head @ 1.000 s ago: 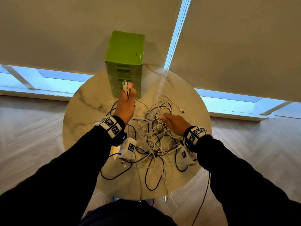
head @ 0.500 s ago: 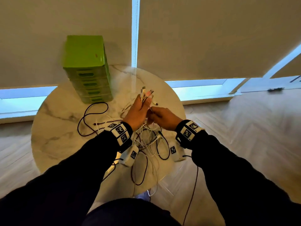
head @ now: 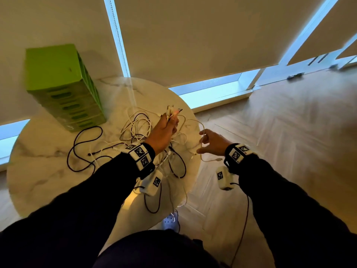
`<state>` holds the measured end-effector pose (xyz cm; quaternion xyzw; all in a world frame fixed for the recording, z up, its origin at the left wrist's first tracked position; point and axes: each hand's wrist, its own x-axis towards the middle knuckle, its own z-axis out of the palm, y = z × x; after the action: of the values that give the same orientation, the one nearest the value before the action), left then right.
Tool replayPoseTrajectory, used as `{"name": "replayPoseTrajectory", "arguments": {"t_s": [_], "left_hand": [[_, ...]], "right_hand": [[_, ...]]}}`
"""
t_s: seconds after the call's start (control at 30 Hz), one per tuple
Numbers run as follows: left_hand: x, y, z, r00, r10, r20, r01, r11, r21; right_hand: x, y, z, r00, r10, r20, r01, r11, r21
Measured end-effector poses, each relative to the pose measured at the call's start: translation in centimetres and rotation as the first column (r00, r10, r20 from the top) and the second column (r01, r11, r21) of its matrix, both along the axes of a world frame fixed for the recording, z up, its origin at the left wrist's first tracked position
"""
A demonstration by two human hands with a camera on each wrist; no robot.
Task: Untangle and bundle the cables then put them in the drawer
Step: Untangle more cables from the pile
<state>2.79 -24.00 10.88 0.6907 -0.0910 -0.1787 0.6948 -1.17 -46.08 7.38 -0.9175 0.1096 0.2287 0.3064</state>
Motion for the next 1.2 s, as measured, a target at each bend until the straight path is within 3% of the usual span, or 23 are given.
{"name": "replayPoseTrajectory", "arguments": {"t_s": [0.07, 0.13, 0.23, 0.3, 0.43, 0.5, 0.6, 0.7, 0.83, 0.9, 0.93, 1.0, 1.07, 1.13, 1.2], "left_hand": [[-0.6, -0.8, 0.0, 0.999, -0.042, -0.010, 0.042, 0.999, 0.002], [-0.9, -1.4, 0.2, 0.997, -0.069, -0.023, 0.069, 0.997, -0.027], [-0.9, -1.6, 0.2, 0.994, -0.108, -0.028, 0.107, 0.994, -0.014], [-0.8, -1.5, -0.1, 0.993, -0.119, -0.026, 0.119, 0.993, 0.000], [-0.4, -1.0, -0.1, 0.997, -0.079, 0.010, 0.079, 0.996, 0.030], [-0.2, -0.6, -0.1, 0.998, -0.041, 0.044, 0.037, 0.995, 0.088], [0.5, 0.0, -0.4, 0.998, 0.014, 0.066, -0.028, 0.977, 0.213], [1.2, 0.1, -1.0, 0.994, 0.092, 0.050, -0.101, 0.973, 0.206], [1.5, 0.1, -1.5, 0.994, 0.112, 0.000, -0.112, 0.988, 0.107], [1.5, 0.1, -1.4, 0.997, 0.080, -0.021, -0.078, 0.994, 0.077], [1.5, 0.1, -1.4, 0.997, 0.065, -0.028, -0.063, 0.996, 0.067], [1.4, 0.0, -1.4, 0.998, 0.035, -0.044, -0.033, 0.999, 0.040], [1.3, -0.1, -1.5, 0.997, 0.021, -0.068, -0.020, 0.999, 0.025], [1.2, -0.2, -1.7, 0.996, 0.021, -0.084, -0.020, 1.000, 0.012], [1.3, -0.3, -1.9, 0.995, 0.023, -0.098, -0.024, 1.000, -0.010]], "right_hand": [[-0.2, 1.2, 0.0, 0.989, -0.027, 0.144, 0.027, 1.000, 0.007], [0.0, 2.0, 0.1, 0.961, -0.052, 0.273, 0.089, 0.988, -0.124], [0.2, 2.0, 0.0, 0.939, 0.097, 0.331, 0.025, 0.939, -0.344], [0.3, 2.4, -0.2, 0.933, 0.259, 0.249, -0.148, 0.908, -0.393], [-0.2, 3.3, 0.6, 0.958, 0.251, 0.138, -0.248, 0.968, -0.044], [-0.5, 2.9, 1.0, 0.937, 0.326, 0.123, -0.324, 0.945, -0.036], [-0.2, 1.2, 1.9, 0.922, 0.386, 0.036, -0.381, 0.919, -0.101], [-0.2, -1.0, 3.0, 0.925, 0.368, -0.092, -0.379, 0.896, -0.233], [-1.1, -3.5, 2.2, 0.874, 0.310, -0.373, -0.479, 0.679, -0.556], [-1.6, -3.3, 1.1, 0.825, 0.208, -0.525, -0.503, 0.692, -0.517], [-1.6, -2.9, 0.8, 0.822, 0.203, -0.533, -0.490, 0.729, -0.478], [-1.0, -2.2, 0.2, 0.891, 0.231, -0.390, -0.386, 0.838, -0.385], [0.1, -0.7, 0.4, 0.964, 0.203, -0.175, -0.232, 0.958, -0.171], [1.2, 1.7, 1.1, 0.978, 0.191, -0.085, -0.187, 0.981, 0.055], [1.8, 4.2, 1.9, 0.957, 0.280, -0.079, -0.265, 0.950, 0.167]]}}
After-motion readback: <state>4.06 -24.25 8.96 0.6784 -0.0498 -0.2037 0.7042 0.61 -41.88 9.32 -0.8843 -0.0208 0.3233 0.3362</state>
